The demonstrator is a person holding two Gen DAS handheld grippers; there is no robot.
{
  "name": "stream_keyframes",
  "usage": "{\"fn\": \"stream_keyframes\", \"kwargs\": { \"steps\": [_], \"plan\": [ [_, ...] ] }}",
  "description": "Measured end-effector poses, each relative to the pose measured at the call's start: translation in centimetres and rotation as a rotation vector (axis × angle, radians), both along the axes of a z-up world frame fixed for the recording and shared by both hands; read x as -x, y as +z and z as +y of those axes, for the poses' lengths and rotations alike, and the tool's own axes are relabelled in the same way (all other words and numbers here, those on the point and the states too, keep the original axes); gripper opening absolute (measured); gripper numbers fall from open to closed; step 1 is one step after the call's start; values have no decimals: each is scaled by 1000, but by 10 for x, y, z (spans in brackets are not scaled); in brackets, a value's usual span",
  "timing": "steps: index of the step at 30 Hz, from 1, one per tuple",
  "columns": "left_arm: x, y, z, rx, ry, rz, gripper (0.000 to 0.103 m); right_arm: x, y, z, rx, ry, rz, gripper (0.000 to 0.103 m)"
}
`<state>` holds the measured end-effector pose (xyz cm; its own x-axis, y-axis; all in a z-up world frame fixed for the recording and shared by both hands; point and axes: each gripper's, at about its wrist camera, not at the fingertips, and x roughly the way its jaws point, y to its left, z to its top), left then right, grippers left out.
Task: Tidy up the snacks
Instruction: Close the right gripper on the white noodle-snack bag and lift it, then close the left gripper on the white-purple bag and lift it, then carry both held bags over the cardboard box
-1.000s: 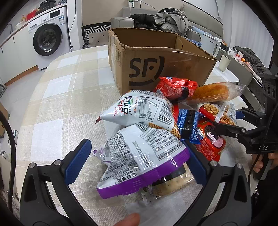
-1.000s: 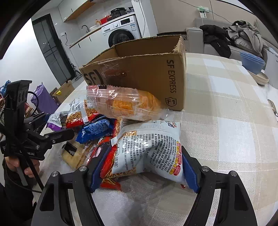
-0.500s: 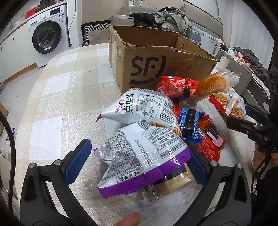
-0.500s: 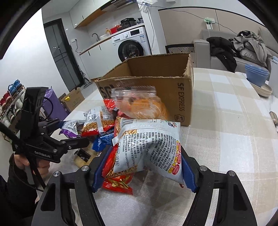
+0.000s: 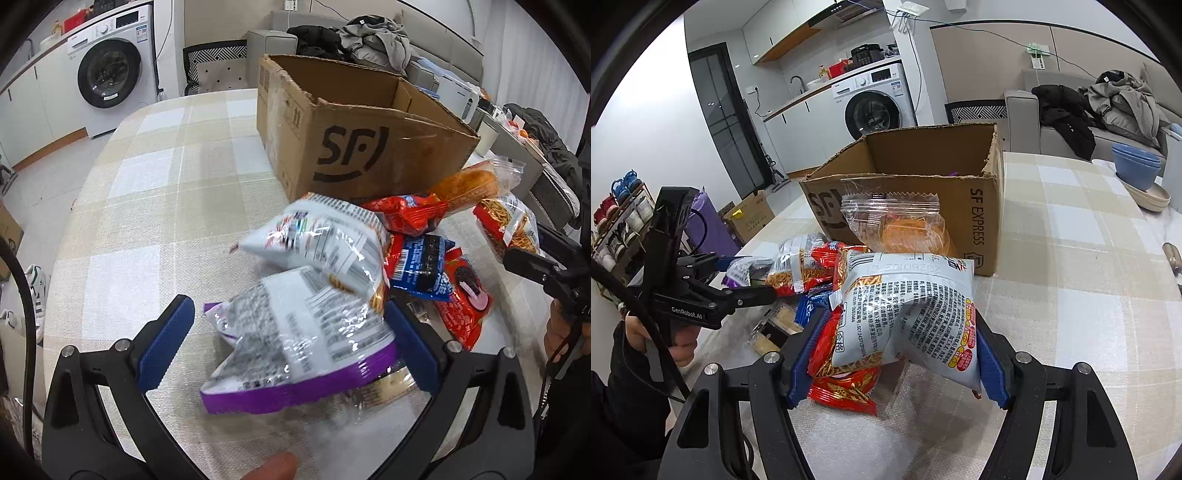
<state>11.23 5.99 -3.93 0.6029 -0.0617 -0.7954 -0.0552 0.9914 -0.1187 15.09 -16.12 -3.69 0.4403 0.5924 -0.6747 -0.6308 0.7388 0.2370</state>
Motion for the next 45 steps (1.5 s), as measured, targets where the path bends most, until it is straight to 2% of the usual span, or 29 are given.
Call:
{"fn": "stream_keyframes", "kwargs": {
  "steps": [10, 17, 19, 20, 21, 22, 27, 29, 36, 45],
  "plan": [
    [-1, -11, 12, -29, -24, 84, 102, 0, 1, 0, 3, 3, -2, 74],
    [5, -9, 13, -42, -68, 111, 97, 0, 1, 3, 7, 6, 1, 74],
    [5, -12, 11, -30, -80, 129, 90, 0, 1, 3, 9, 8, 0, 74],
    [6, -14, 11, -26, -87, 137, 78, 0, 1, 3, 9, 9, 0, 74],
    [5, -15, 9, -23, -98, 144, 70, -1, 2, 3, 7, 9, -1, 74],
    [6, -16, 7, -35, -97, 143, 67, 0, 2, 3, 7, 9, -1, 74],
    [11, -13, 9, -49, -82, 115, 56, 0, 3, 2, 1, 5, -7, 74],
    [12, -10, 12, -32, -75, 104, 46, 0, 3, 1, -2, 5, -9, 74],
    [17, 4, 26, -14, -8, 46, 44, 2, 5, -1, -17, 1, -21, 74],
    [27, 28, 37, 39, 24, -46, 44, 7, 8, -5, -48, 7, -50, 74]
  ]
}}
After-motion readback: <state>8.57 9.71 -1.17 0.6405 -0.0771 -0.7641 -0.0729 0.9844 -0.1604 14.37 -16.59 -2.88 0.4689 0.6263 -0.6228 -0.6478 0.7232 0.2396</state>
